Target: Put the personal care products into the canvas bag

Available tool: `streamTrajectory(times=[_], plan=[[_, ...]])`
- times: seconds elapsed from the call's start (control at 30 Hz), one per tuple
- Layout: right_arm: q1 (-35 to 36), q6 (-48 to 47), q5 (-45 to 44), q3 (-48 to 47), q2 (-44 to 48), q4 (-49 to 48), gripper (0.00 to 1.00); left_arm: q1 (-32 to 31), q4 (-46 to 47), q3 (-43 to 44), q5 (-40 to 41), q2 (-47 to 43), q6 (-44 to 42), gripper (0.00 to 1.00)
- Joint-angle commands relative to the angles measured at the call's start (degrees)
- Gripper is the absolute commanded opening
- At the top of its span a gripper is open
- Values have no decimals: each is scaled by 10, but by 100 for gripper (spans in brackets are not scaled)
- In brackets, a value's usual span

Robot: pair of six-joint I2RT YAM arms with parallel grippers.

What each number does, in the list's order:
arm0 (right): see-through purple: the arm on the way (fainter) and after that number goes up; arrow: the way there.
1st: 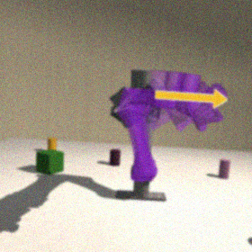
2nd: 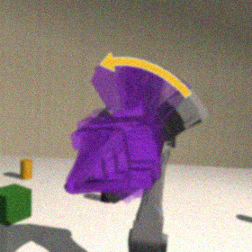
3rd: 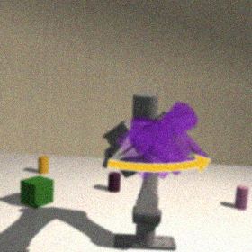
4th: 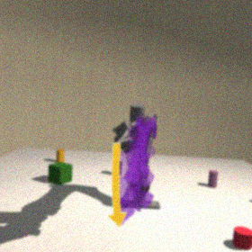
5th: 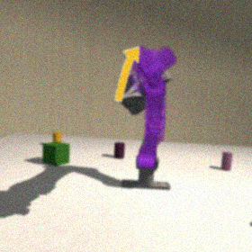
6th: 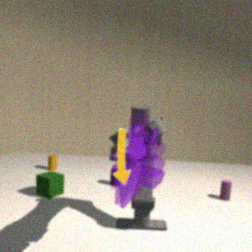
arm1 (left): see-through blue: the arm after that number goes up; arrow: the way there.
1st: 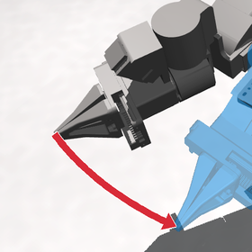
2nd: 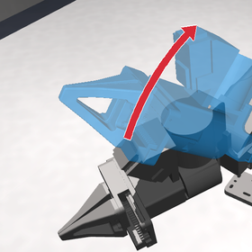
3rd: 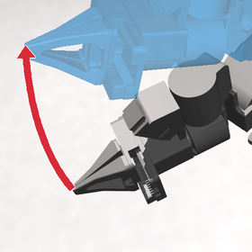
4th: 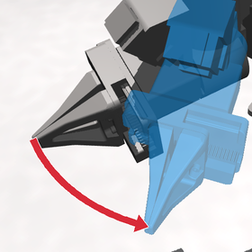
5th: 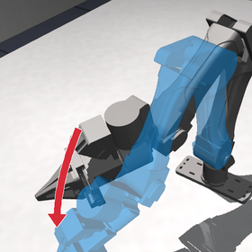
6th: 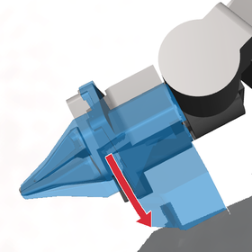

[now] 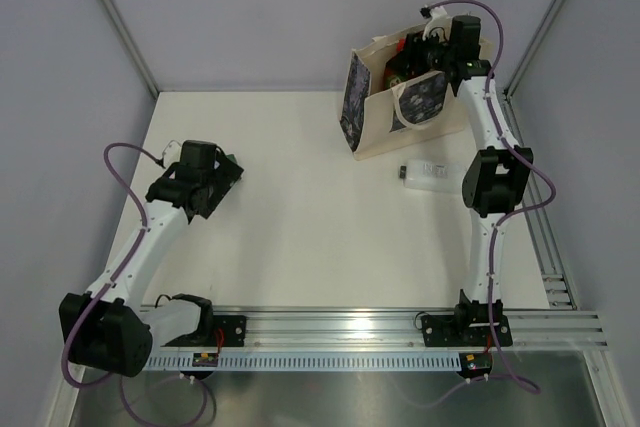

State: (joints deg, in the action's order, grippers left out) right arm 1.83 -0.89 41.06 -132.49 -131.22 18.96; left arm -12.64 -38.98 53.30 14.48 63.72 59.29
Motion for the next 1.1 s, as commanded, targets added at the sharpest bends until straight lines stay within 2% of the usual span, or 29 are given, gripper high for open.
streamTrajectory(times=[0.0,0.13,0.2,0.23,0.37,0.47,0.5,0.77,1.03,1.07], plan=[[26,-138,-44,-17,73,15,22,23,-40,37,23,22,84,99],[28,-172,-70,-33,61,55,44,51,-39,35,3,38,131,99],[28,-193,-77,-51,48,76,51,69,-40,36,-4,49,158,99],[28,-197,-80,-53,47,86,61,75,-40,37,-9,62,166,99],[27,-192,-88,-52,61,91,86,104,-29,41,-20,104,229,99],[21,-171,-81,-55,83,88,98,126,14,39,-43,147,282,99],[20,-165,-69,-62,86,95,100,144,34,40,-50,160,303,99],[-3,-151,16,-52,163,145,100,161,98,87,-70,283,344,99],[-14,-148,79,99,273,142,99,165,128,136,-77,391,388,99],[-31,-145,88,117,281,140,100,166,121,138,-81,402,396,99]])
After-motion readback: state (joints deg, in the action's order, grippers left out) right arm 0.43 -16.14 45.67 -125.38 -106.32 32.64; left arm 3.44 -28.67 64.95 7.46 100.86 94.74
